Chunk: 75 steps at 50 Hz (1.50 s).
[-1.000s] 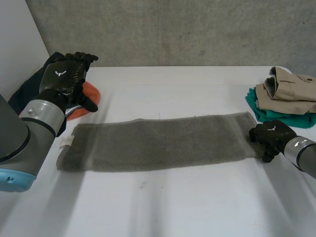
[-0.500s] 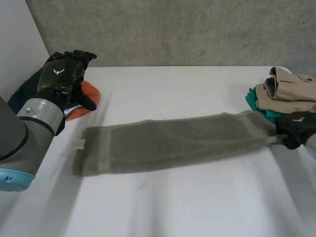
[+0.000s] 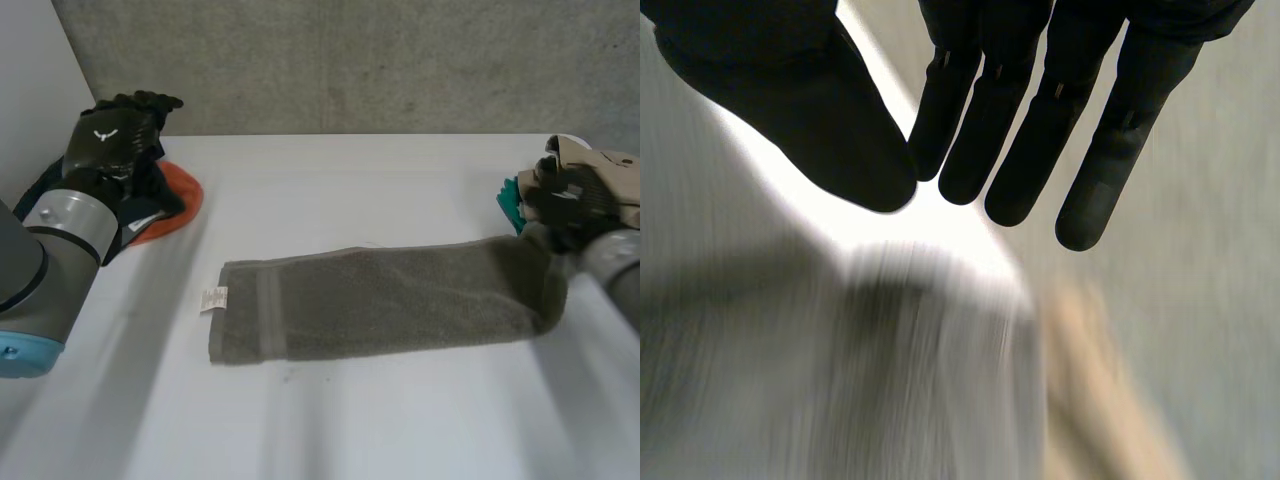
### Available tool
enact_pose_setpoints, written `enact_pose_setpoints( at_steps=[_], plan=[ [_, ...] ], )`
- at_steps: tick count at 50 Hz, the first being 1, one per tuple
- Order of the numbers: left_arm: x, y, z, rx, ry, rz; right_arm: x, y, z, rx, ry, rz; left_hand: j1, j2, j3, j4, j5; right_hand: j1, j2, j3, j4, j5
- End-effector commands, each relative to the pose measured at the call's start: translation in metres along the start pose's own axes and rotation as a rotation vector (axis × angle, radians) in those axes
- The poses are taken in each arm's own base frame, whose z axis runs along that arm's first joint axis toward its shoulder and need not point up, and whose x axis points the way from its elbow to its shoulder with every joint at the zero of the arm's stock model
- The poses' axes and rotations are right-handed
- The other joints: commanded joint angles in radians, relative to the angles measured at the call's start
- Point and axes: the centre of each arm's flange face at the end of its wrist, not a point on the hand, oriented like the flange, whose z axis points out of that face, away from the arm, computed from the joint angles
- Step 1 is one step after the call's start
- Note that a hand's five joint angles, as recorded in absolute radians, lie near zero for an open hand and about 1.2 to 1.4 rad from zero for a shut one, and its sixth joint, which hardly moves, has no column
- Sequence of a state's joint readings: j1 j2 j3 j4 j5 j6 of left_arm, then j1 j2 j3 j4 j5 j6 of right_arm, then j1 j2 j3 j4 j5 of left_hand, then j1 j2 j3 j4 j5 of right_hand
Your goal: Fold the laundry.
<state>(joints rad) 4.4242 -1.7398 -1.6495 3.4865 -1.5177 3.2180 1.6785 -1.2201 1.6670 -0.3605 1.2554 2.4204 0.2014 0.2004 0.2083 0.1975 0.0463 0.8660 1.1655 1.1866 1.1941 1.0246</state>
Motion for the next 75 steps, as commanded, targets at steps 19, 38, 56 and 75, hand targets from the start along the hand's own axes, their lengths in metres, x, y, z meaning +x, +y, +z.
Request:
enact_pose_setpoints(
  at_steps=[19,38,56,75],
  plan=[
    [-0.018,-0.009,-0.005,0.005,-0.048,-0.018,-0.259,-0.129,-0.050,0.447,-0.419,-0.294,-0.027,-0.026,-0.034,-0.023,-0.046,-0.257,-0.556,-0.577,-0.585,-0.590],
    [-0.010,-0.006,-0.005,-0.005,-0.014,-0.026,-0.011,-0.012,-0.001,-0.088,-0.055,0.322,-0.027,-0.026,-0.034,-0.023,-0.046,-0.592,-0.892,-0.913,-0.920,-0.925],
    [-0.003,0.001,-0.003,-0.023,0.004,-0.024,0.065,0.130,-0.024,-0.286,-0.107,0.065,-0.027,-0.026,-0.034,-0.023,-0.046,-0.413,-0.712,-0.733,-0.741,-0.746],
    [0.003,0.007,-0.003,-0.038,0.017,-0.025,0.069,0.170,-0.020,-0.299,-0.094,0.074,-0.027,-0.026,-0.034,-0.023,-0.046,-0.310,-0.609,-0.631,-0.638,-0.643]
  ],
)
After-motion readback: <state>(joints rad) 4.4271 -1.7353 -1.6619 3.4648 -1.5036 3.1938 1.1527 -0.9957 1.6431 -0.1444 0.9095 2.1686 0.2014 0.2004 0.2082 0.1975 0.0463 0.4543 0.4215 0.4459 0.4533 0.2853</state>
